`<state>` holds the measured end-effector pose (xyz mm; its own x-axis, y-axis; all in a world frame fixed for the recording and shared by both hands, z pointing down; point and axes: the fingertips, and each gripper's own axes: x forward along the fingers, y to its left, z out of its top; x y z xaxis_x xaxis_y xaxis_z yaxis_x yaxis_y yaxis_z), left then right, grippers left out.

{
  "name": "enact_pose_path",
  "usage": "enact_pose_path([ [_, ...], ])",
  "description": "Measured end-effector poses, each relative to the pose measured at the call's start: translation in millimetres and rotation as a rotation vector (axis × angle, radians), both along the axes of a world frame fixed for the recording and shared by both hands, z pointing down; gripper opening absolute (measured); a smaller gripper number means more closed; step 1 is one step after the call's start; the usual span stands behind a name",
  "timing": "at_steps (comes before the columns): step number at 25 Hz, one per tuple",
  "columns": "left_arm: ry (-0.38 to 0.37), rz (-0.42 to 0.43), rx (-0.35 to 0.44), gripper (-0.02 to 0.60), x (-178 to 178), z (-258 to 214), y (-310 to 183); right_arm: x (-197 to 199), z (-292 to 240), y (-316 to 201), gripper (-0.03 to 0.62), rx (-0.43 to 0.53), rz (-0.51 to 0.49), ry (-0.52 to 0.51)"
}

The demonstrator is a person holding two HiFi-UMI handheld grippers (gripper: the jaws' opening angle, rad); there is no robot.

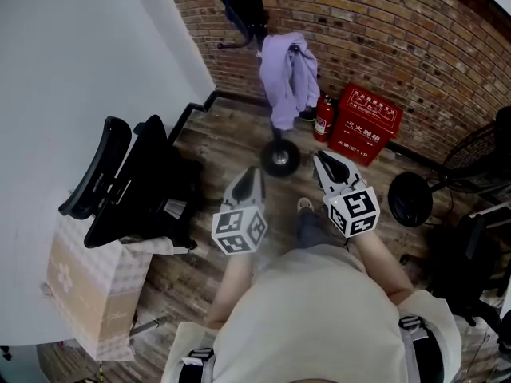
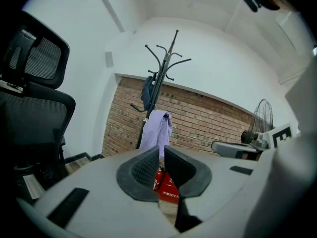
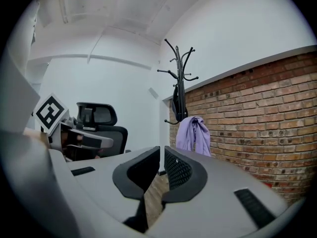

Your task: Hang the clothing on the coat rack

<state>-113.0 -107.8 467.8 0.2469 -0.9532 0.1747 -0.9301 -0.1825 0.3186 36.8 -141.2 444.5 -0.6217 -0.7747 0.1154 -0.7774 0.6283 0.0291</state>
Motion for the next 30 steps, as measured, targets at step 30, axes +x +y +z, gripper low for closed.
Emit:
enact_pose_path([
  [30,0.001,0.015,-0.014,0.031,7.7,1.7,-5.9,0.1,-2.9,0.3,0.0,0.0,-0.031,0.004],
])
